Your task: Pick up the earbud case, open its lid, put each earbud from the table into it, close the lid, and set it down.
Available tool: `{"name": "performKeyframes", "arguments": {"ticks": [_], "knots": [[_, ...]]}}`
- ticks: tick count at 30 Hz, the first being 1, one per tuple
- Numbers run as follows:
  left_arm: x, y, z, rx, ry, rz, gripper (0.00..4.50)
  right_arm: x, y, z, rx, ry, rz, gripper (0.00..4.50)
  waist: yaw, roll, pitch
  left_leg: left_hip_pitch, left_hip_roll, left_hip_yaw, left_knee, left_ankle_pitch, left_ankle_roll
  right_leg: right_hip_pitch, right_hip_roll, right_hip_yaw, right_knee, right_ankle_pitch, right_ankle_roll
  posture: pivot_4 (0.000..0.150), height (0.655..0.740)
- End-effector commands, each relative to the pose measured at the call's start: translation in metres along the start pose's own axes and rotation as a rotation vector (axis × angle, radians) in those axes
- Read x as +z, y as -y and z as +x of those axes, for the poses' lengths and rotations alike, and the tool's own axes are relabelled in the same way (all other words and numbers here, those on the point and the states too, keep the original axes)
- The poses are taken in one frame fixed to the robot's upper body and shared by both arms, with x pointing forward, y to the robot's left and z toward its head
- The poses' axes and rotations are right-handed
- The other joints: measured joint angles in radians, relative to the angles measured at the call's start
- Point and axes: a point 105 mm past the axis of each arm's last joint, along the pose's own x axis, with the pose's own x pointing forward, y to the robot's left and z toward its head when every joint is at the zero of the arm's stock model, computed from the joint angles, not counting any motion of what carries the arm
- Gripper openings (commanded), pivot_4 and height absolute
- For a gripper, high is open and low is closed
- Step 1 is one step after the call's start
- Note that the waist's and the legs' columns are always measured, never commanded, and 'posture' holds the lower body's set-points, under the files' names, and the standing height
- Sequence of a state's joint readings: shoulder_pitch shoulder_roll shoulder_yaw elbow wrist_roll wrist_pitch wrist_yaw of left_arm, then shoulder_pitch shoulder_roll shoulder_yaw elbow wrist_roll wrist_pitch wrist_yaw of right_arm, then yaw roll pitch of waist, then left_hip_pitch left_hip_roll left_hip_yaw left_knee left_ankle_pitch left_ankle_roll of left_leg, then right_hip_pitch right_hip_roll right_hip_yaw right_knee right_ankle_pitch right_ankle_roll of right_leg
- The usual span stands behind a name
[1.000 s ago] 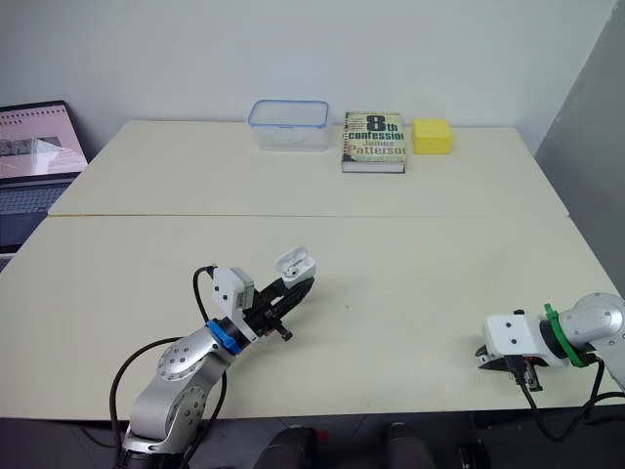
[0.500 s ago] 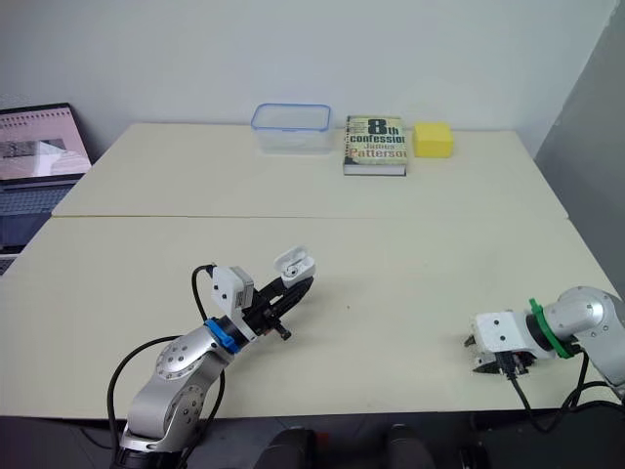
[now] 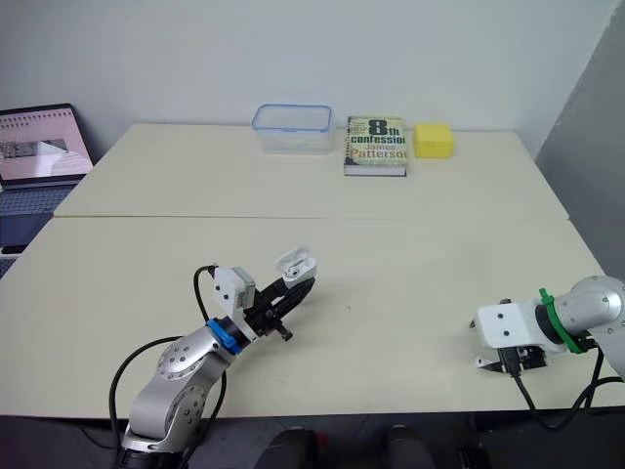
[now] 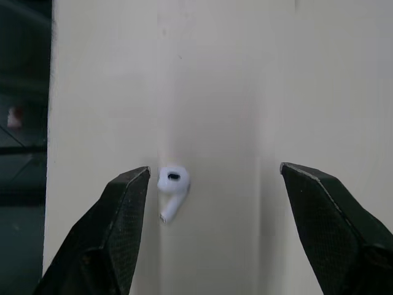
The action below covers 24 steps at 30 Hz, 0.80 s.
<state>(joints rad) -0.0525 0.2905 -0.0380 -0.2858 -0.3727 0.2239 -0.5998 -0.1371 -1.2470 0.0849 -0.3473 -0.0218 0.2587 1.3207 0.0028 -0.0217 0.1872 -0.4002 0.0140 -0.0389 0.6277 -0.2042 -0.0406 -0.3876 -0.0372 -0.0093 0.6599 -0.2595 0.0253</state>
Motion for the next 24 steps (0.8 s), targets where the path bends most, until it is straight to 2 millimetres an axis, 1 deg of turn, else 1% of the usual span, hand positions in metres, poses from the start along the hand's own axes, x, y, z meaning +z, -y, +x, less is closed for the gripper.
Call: {"name": "performKeyframes", "arguments": {"ticks": [1,5,9,16,18,19,20,24], "knots": [[0.012,0.006,0.005,-0.025,0.048,0.025,0.78,0.007,-0.003,-0.001,-0.016,-0.079,0.044,3.54,0.000,0.000,0.000,0.000,0.000,0.000,0.000,0.000,0.000,0.000,0.000,0.000,0.000,0.000,0.000,0.150,0.7400],[0.013,0.006,0.006,-0.028,0.050,0.025,0.78,0.006,-0.009,0.013,0.011,-0.117,0.084,3.54,0.000,0.000,0.000,0.000,0.000,0.000,0.000,0.000,0.000,0.000,0.000,0.000,-0.001,0.000,0.000,0.150,0.7400],[0.013,0.005,0.005,-0.026,0.049,0.029,0.78,0.003,-0.010,0.022,0.021,-0.130,0.108,3.54,-0.001,0.000,0.000,0.000,0.000,0.000,0.000,0.000,0.000,0.000,-0.001,0.000,-0.001,0.000,0.000,0.150,0.7400],[0.013,0.006,0.004,-0.020,0.047,0.030,0.78,-0.007,-0.014,0.027,0.047,-0.148,0.132,3.54,-0.002,0.000,0.000,-0.001,0.000,0.000,0.000,-0.001,-0.001,0.000,0.000,0.000,-0.002,0.000,0.000,0.150,0.7400],[0.013,0.006,0.004,-0.020,0.047,0.029,0.78,-0.007,-0.015,0.028,0.055,-0.141,0.140,3.54,-0.002,0.000,0.000,-0.001,0.000,0.000,0.000,0.000,-0.001,0.000,0.000,0.000,-0.002,0.000,0.000,0.150,0.7400],[0.013,0.006,0.004,-0.020,0.047,0.029,0.78,-0.006,-0.016,0.028,0.057,-0.136,0.144,3.19,-0.002,-0.001,0.000,-0.001,0.000,0.000,0.000,-0.001,-0.001,0.000,0.000,0.000,-0.002,0.000,0.000,0.150,0.7400],[0.013,0.006,0.004,-0.020,0.047,0.029,0.78,-0.006,-0.016,0.029,0.057,-0.133,0.146,2.96,-0.002,-0.001,0.000,-0.001,0.000,0.000,0.000,-0.001,-0.001,0.001,0.000,0.000,-0.002,0.000,0.000,0.150,0.7400],[0.013,0.005,0.005,-0.021,0.048,0.030,0.78,-0.005,-0.016,0.030,0.056,-0.129,0.149,1.58,-0.004,-0.001,0.000,0.000,0.000,0.000,0.000,-0.001,-0.001,0.001,0.000,0.000,-0.002,0.000,0.001,0.150,0.7400]]}}
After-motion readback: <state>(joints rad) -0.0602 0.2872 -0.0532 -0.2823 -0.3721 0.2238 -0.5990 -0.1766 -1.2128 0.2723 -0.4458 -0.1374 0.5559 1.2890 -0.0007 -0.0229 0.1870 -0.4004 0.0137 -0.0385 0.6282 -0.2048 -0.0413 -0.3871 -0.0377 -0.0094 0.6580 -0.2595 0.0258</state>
